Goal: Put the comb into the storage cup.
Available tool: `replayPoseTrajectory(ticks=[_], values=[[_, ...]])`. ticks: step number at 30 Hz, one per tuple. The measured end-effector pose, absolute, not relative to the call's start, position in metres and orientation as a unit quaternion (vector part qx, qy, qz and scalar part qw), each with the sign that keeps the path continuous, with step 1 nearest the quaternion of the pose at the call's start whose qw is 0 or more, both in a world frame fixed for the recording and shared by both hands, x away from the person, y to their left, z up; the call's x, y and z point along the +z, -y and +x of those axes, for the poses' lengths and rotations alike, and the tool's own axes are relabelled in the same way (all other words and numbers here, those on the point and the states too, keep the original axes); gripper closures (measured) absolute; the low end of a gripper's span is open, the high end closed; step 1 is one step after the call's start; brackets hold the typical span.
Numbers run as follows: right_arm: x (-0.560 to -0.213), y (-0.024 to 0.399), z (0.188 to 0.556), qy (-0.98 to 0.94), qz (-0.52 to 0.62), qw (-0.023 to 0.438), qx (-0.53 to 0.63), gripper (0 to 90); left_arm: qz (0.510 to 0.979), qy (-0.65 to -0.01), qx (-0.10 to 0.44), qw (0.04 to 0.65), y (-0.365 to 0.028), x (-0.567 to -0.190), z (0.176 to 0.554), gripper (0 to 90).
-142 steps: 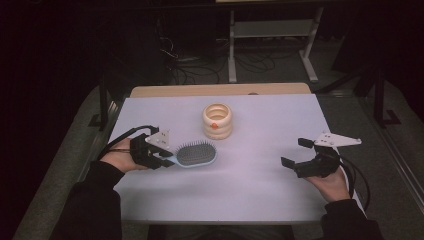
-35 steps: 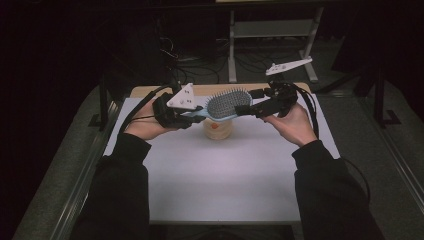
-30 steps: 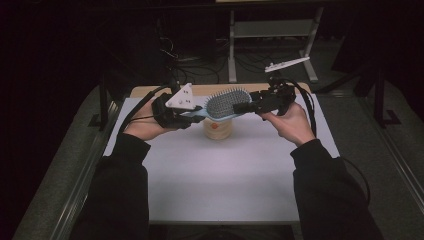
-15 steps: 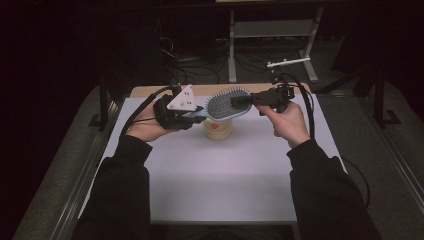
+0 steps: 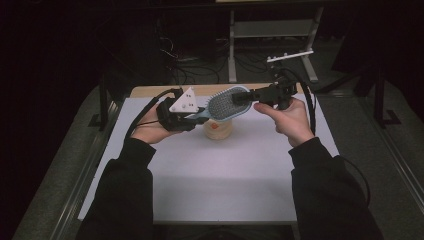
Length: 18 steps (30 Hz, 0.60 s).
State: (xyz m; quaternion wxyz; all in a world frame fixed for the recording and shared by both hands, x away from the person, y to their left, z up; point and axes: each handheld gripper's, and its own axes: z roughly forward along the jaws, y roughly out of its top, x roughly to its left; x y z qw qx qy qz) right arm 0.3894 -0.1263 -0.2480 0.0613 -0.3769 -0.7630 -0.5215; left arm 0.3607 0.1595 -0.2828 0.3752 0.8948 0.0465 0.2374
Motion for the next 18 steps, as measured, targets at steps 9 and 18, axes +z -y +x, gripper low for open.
replayPoseTrajectory(ticks=[9, 18], values=[[-0.23, 0.119, 0.385, 0.779, -0.373, 0.033, -0.503, 57.8, 0.886, -0.057, 0.238, 0.394, -0.16, -0.285, 0.359, 67.2], [-0.216, 0.111, 0.381, 0.796, -0.364, 0.001, -0.485, 58.3, 0.874, -0.075, 0.218, 0.427, -0.162, -0.288, 0.358, 51.1]])
